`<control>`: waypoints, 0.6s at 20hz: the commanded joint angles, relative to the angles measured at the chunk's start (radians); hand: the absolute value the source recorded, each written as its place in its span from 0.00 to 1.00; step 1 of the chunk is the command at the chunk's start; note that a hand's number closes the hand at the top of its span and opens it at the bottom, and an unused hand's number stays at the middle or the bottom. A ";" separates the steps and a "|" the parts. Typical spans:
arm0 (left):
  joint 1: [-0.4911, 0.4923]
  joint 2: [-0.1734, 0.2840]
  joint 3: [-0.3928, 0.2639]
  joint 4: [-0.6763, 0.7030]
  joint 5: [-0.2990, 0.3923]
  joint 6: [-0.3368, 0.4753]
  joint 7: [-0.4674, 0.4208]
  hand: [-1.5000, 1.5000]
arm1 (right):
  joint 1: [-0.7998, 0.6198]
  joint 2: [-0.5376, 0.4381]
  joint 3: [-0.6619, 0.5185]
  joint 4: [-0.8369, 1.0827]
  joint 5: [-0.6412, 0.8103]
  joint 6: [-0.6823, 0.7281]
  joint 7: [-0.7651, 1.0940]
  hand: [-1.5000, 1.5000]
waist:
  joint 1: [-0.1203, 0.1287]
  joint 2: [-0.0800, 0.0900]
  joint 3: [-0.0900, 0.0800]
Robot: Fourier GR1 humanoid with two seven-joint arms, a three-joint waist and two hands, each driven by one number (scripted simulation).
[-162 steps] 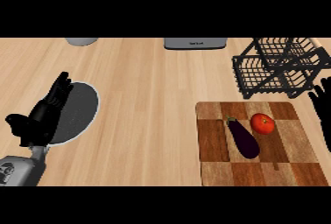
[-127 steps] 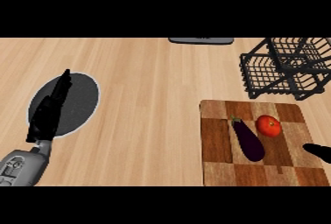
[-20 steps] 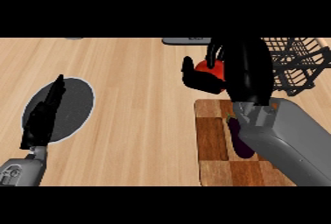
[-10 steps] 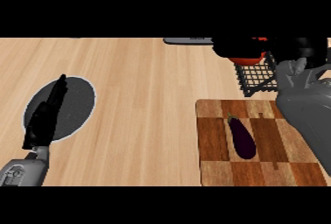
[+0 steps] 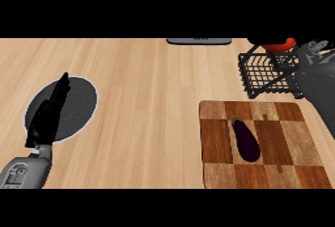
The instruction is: Pick the tomato from the cutting board and place it in the tiered basket
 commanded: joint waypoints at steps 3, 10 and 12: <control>0.061 -0.003 0.016 -0.009 0.000 -0.008 -0.036 0.50 | -0.013 -0.070 -0.024 0.153 0.118 -0.011 -0.094 1.00 | 0.001 -0.002 0.000; 0.029 -0.013 0.035 0.015 -0.012 -0.017 -0.039 0.50 | -0.026 -0.112 -0.139 0.377 0.070 -0.034 -0.403 1.00 | -0.001 0.000 0.000; 0.005 0.020 0.041 -0.022 0.003 -0.062 0.011 0.50 | -0.098 -0.045 -0.141 0.532 0.105 -0.076 -0.429 1.00 | 0.015 0.004 0.001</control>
